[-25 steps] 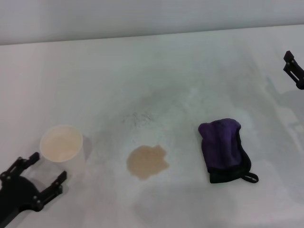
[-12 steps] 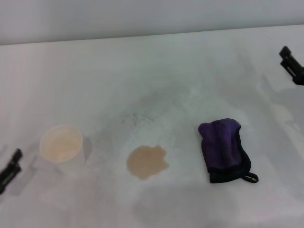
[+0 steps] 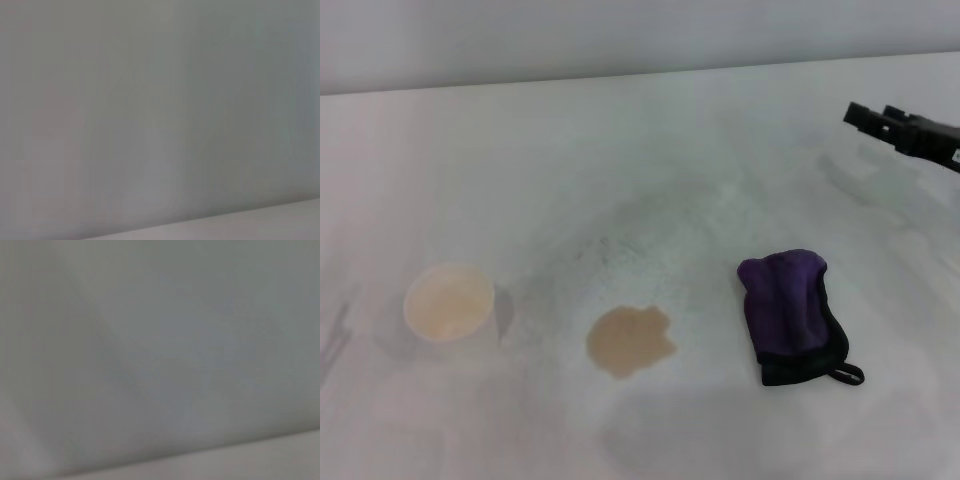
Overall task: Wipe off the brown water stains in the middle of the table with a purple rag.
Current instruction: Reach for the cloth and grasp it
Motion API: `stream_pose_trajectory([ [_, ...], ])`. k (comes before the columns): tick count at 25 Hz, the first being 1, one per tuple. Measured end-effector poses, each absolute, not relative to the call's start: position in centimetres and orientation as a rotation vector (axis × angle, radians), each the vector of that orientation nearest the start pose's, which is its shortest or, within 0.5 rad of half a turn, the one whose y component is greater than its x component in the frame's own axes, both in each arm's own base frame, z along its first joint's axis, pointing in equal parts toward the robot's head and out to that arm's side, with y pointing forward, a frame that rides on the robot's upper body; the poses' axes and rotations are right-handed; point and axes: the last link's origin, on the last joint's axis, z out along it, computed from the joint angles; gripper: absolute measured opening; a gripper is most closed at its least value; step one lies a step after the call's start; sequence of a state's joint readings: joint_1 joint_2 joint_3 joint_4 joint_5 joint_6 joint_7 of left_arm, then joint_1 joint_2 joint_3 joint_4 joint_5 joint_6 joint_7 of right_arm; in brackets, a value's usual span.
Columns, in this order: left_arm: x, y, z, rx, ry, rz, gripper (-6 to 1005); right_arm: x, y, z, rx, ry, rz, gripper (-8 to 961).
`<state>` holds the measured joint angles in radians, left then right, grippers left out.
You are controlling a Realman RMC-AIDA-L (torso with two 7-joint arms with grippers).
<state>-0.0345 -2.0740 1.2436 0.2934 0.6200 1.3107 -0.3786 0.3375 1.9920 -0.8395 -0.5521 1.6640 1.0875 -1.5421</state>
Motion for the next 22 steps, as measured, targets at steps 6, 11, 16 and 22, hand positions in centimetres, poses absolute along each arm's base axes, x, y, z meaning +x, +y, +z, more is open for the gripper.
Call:
stream_pose_trajectory([
  [6, -38.7, 21.2, 0.5, -1.776, -0.513, -0.605, 835, 32.2, 35.4, 7.1, -2.116, 1.383, 0.556, 810],
  [11, -38.7, 21.7, 1.1, -1.755, -0.485, -0.600, 835, 28.8, 35.8, 7.5, -2.224, 1.385, 0.125, 811],
  [16, -38.6, 22.0, 1.2, -1.754, -0.464, -0.594, 835, 26.1, 35.6, 6.0, -2.221, 1.339, -0.251, 811],
  [22, -38.3, 22.4, 1.3, -1.751, -0.430, -0.585, 835, 23.4, 34.7, 3.9, -2.225, 1.349, -0.438, 810],
])
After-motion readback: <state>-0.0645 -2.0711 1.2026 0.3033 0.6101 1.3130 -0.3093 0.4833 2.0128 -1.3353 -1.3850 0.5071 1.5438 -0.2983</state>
